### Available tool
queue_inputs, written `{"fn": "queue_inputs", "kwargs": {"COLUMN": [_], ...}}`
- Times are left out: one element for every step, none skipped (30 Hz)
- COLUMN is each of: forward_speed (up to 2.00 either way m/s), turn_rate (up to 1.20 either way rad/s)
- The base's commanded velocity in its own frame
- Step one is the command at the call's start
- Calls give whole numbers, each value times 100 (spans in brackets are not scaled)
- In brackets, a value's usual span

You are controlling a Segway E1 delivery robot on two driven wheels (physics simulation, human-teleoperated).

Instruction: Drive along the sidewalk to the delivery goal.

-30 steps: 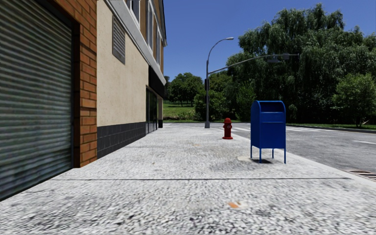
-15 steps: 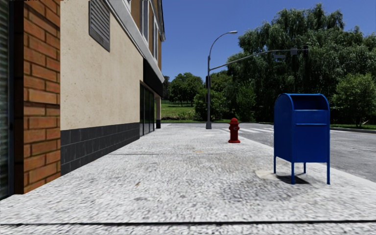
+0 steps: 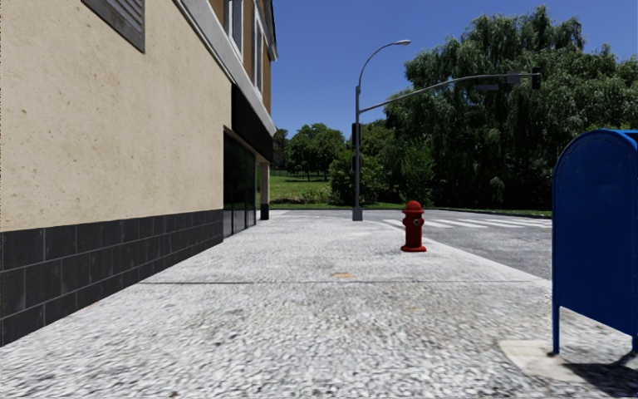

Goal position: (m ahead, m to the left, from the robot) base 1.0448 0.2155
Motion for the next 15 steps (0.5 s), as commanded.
{"fn": "queue_inputs", "kwargs": {"forward_speed": [200,200,185,157,157,139,133,132,131,131,131,131,130,129,129], "turn_rate": [0,0,0,0,0,0,0,0,0,0,0,8,12,12,12]}}
